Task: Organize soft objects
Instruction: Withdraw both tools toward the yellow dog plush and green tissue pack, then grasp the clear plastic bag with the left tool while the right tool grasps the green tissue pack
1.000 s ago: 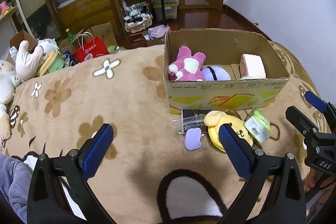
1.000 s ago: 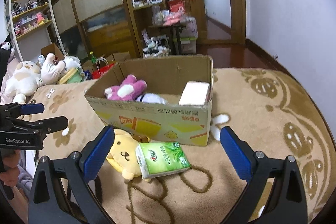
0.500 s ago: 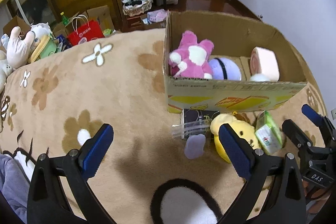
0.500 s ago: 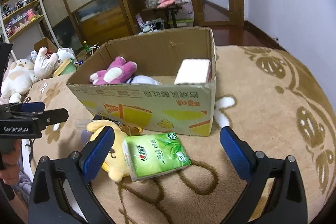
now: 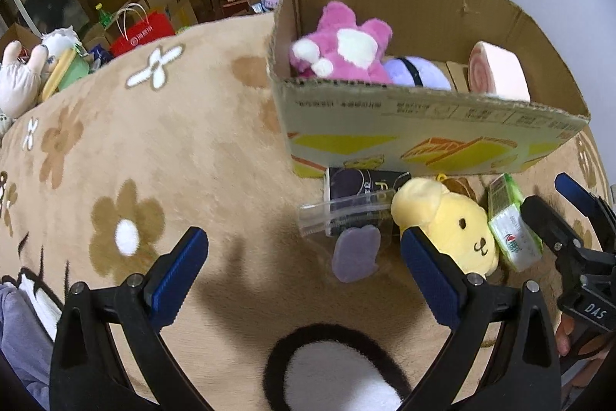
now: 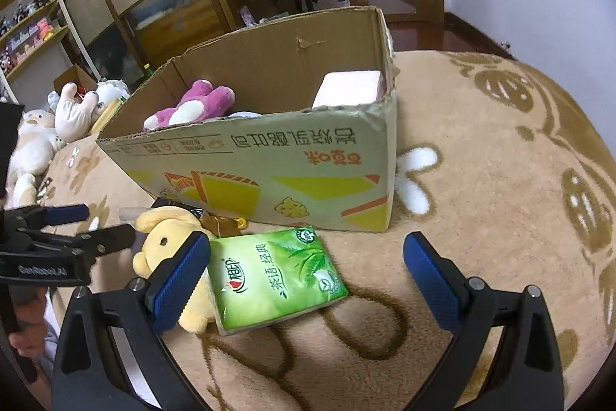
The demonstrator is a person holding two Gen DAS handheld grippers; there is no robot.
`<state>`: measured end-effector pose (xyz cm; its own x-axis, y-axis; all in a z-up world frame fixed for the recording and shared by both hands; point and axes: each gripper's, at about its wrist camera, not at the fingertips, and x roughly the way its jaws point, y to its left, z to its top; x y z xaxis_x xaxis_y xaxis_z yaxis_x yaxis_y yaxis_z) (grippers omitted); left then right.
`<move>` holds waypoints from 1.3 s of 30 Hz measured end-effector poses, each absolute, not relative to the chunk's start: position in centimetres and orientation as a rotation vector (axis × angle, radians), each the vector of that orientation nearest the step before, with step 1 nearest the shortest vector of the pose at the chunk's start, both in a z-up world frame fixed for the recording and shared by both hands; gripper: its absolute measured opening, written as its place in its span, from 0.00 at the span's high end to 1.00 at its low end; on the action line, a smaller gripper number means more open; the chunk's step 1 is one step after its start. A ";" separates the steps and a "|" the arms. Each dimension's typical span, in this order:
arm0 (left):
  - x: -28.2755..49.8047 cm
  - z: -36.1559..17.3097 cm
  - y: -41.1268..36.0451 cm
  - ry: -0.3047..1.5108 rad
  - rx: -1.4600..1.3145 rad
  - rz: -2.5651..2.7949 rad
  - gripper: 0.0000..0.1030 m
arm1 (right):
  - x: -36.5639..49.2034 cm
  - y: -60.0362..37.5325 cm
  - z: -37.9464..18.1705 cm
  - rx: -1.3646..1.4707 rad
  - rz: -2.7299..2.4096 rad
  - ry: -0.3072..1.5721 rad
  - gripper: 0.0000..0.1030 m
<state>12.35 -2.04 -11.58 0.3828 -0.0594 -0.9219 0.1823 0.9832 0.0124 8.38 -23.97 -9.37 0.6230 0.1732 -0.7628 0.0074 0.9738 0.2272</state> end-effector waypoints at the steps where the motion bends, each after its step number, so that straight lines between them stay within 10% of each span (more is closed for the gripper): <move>1: 12.4 -11.8 -2.1 1.176 0.117 -0.159 0.04 | 8.4 -24.0 -9.4 0.227 0.102 0.898 0.00; 19: 12.8 -13.0 -1.6 1.193 0.028 -0.188 0.05 | 8.9 -22.6 -11.2 0.218 0.150 0.963 0.00; 39: 12.7 -13.4 -1.6 1.257 -0.084 -0.279 0.67 | 9.0 -21.6 -12.1 0.241 0.188 1.002 0.16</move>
<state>12.71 -1.61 -13.43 0.2799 -0.2535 -0.9259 0.1617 0.9632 -0.2148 8.98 -21.63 -12.12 0.5260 0.2660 -0.8078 -0.0455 0.9573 0.2856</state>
